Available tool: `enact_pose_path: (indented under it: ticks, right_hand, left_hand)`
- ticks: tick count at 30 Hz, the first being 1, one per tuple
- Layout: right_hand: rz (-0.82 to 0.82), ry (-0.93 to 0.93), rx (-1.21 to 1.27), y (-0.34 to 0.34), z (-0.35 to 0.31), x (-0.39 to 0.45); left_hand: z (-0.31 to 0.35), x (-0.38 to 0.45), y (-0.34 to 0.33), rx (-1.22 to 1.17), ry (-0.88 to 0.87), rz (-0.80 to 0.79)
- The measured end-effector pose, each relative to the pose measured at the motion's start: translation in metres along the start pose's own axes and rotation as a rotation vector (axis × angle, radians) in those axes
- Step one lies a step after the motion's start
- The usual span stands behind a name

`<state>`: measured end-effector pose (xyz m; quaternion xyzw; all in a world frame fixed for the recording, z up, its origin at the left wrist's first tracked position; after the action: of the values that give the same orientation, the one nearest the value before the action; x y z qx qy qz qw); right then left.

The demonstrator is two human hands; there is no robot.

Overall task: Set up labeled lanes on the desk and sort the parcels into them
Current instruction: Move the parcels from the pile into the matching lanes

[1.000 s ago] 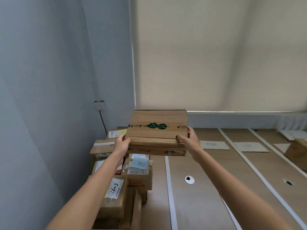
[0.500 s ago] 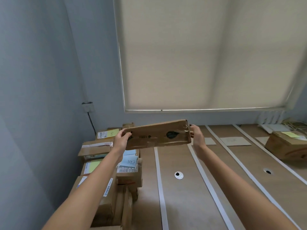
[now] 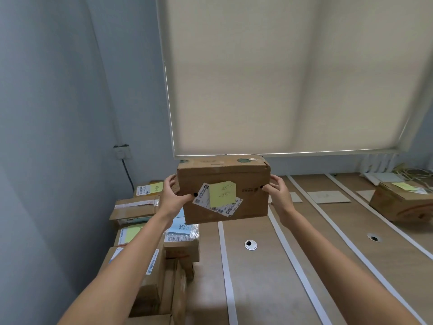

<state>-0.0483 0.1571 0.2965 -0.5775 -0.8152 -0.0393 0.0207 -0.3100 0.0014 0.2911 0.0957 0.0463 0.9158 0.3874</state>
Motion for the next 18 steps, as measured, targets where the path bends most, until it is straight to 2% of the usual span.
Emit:
enact_pose_path:
  ticks: [3, 10, 18]
  right_hand:
    - [0.013, 0.034, -0.031, 0.002, -0.001, -0.005]
    - [-0.001, 0.034, 0.011, 0.003, -0.001, -0.013]
    - [-0.090, 0.092, 0.015, 0.000, 0.006, -0.029]
  left_hand:
    - [-0.004, 0.000, 0.001, -0.013, 0.023, 0.026]
    - [-0.005, -0.013, 0.003, -0.129, 0.008, -0.029]
    - [-0.023, -0.030, -0.009, -0.181, 0.060, 0.001]
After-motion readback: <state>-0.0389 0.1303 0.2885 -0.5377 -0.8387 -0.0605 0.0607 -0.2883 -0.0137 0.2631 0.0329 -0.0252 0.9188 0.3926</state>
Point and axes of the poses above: each hand's wrist, its own x-axis towards the middle knuckle, its own y-axis out of the back of the hand, z = x × y, the point moved 4 cm from there along x, towards the middle knuckle, and after that the axes turned 1 degree about -z, right-handed, at the moved point
